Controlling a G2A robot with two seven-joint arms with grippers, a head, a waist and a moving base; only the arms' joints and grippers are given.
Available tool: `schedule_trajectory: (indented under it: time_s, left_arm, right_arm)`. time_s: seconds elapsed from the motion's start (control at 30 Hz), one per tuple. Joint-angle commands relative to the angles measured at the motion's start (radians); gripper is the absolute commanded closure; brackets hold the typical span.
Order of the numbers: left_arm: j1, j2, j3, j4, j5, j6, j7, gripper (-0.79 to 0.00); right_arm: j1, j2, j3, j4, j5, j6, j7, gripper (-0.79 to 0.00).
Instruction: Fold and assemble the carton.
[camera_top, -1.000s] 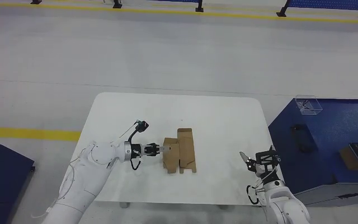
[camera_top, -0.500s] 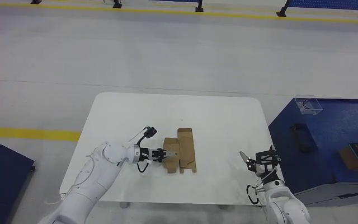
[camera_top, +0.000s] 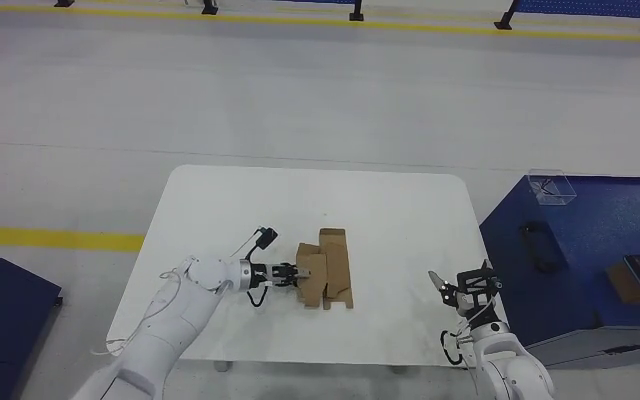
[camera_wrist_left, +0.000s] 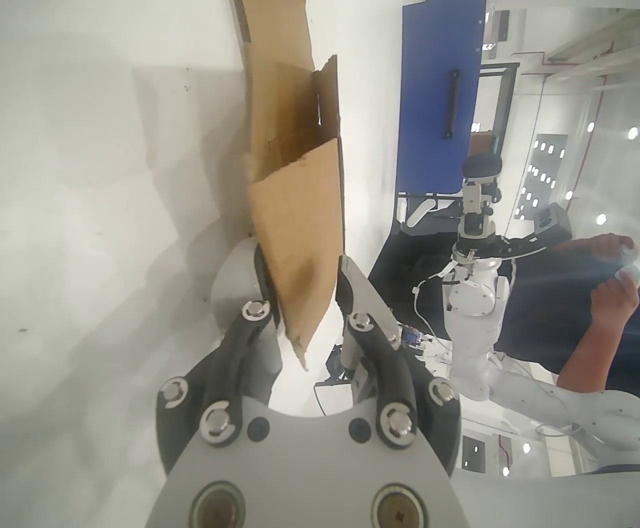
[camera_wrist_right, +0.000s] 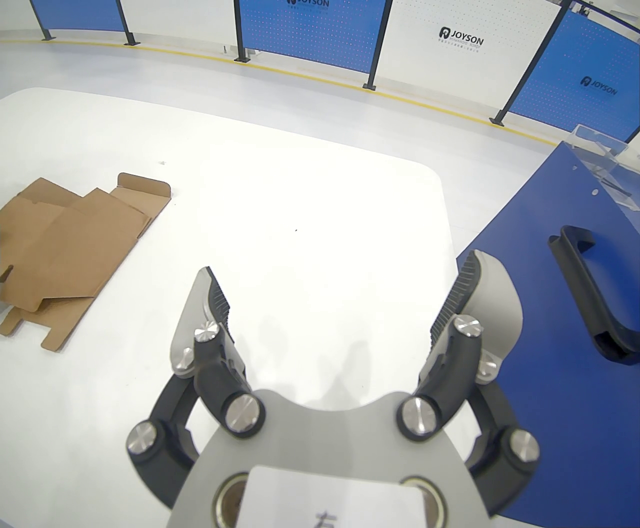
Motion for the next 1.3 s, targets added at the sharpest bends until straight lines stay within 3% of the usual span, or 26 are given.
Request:
schedule_trajectory:
  time_s: [0.0,0.13,0.2,0.23,0.37,0.5,0.6,0.8,0.93,0.97,1.0,1.03,1.1,1.27]
  left_arm:
    - [-0.009,-0.003,-0.005,0.015,-0.015,-0.044,-0.010,0.000]
    - [-0.014,0.003,-0.023,0.006,-0.033,-0.124,-0.022,0.000]
    - [-0.016,0.013,-0.035,-0.019,-0.025,-0.153,-0.034,0.000]
    - [-0.010,0.022,-0.046,-0.050,-0.021,-0.172,-0.039,0.000]
    - [0.040,0.054,-0.089,-0.206,-0.024,-0.227,-0.066,0.000]
    - [0.155,0.101,-0.147,-0.440,0.029,-0.226,-0.060,0.000]
    - [0.232,0.127,-0.190,-0.582,-0.008,-0.176,-0.107,0.000]
    - [0.344,0.165,-0.270,-0.782,-0.075,-0.107,-0.162,0.000]
    - [0.375,0.179,-0.297,-0.840,-0.111,-0.080,-0.199,0.000]
    - [0.380,0.181,-0.301,-0.849,-0.114,-0.076,-0.205,0.000]
    - [0.384,0.183,-0.302,-0.855,-0.112,-0.072,-0.207,0.000]
    - [0.386,0.184,-0.298,-0.859,-0.113,-0.065,-0.211,0.000]
    - [0.384,0.184,-0.288,-0.860,-0.139,-0.050,-0.223,0.000]
    - [0.359,0.181,-0.261,-0.835,-0.176,-0.035,-0.240,0.000]
  right_arm:
    - [0.000,0.000,0.000,0.000,0.000,0.000,0.000,-0.785]
    - [0.005,0.000,0.016,-0.005,0.059,-0.035,0.010,-0.785]
    - [0.011,0.000,0.050,-0.034,0.201,-0.106,0.047,-0.785]
    - [0.013,0.000,0.075,-0.058,0.369,-0.172,0.126,-0.785]
    - [0.053,0.009,0.138,-0.095,0.722,-0.293,0.409,-0.785]
    - [0.169,0.018,0.085,-0.031,1.074,-0.292,0.751,-0.785]
    - [0.280,0.019,0.010,0.055,1.186,-0.251,0.896,-0.785]
    - [0.365,0.015,-0.100,0.125,1.261,-0.261,0.976,-0.785]
    - [0.377,0.018,-0.110,0.129,1.335,-0.256,1.035,-0.785]
    - [0.377,0.019,-0.108,0.127,1.360,-0.254,1.053,-0.610]
    - [0.375,0.021,-0.106,0.120,1.381,-0.258,1.074,-0.372]
    - [0.371,0.022,-0.104,0.116,1.409,-0.260,1.097,-0.348]
    - [0.364,0.026,-0.095,0.106,1.467,-0.260,1.138,0.000]
    - [0.347,0.035,-0.074,0.080,1.536,-0.252,1.185,0.000]
